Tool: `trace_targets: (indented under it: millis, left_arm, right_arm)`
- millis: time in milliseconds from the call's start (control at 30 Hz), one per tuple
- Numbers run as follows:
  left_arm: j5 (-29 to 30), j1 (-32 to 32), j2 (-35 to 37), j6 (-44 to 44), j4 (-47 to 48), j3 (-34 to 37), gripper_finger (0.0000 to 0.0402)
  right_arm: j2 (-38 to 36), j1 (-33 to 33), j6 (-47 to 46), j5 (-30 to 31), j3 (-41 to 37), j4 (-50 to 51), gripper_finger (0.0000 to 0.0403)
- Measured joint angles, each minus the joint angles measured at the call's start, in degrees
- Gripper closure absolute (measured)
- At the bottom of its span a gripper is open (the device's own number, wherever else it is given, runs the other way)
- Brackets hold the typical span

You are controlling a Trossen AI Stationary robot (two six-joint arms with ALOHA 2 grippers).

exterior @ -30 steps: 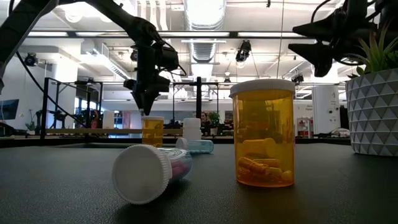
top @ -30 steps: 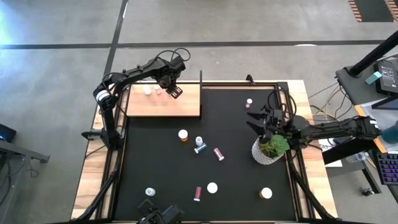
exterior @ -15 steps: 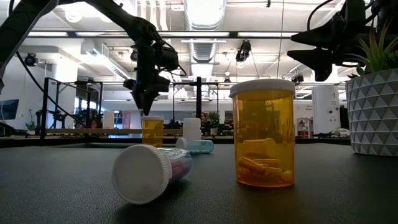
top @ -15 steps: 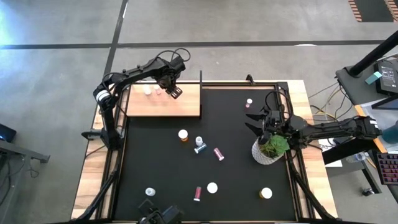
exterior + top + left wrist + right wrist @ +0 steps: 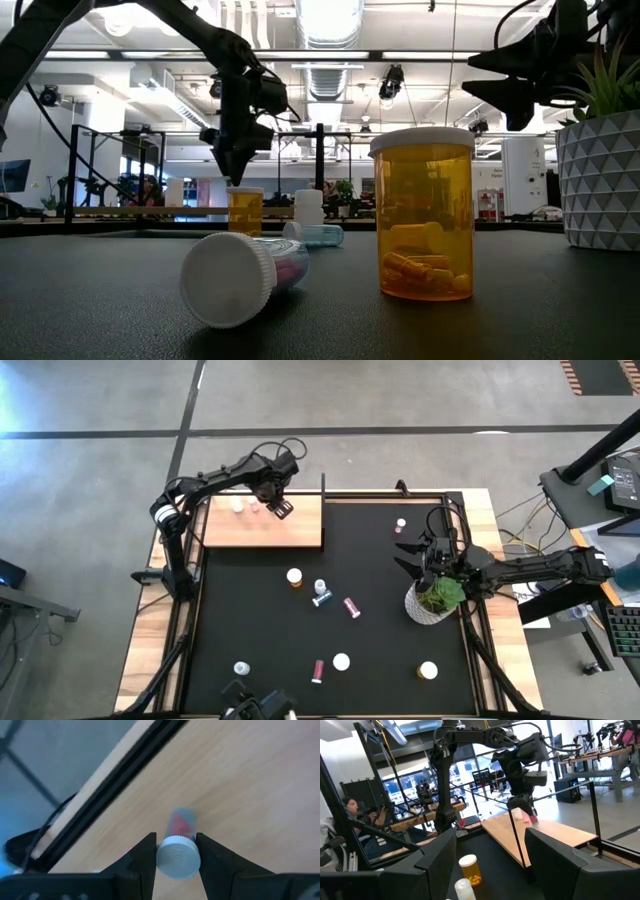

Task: Pick and place medicine bottles onto shelf by color
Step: Put the top left blue pill bottle into the shelf

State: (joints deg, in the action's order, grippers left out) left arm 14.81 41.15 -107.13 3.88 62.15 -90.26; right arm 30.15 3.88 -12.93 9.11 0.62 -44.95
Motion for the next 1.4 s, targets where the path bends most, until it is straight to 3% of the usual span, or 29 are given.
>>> trace_targets:
  millis: [967, 1400]
  left_arm:
    - [-1.3, -1.1, 0.1, -3.0, -1.5, 1.1, 0.0294]
    - [-1.2, -1.0, 0.0, -2.8, -4.4, 1.3, 0.0238]
  right_arm:
    - [0.0, 0.0, 0.0, 0.0, 0.0, 0.1, 0.0177]
    - [0.0, 0.0, 0.0, 0.0, 0.0, 0.1, 0.0177]
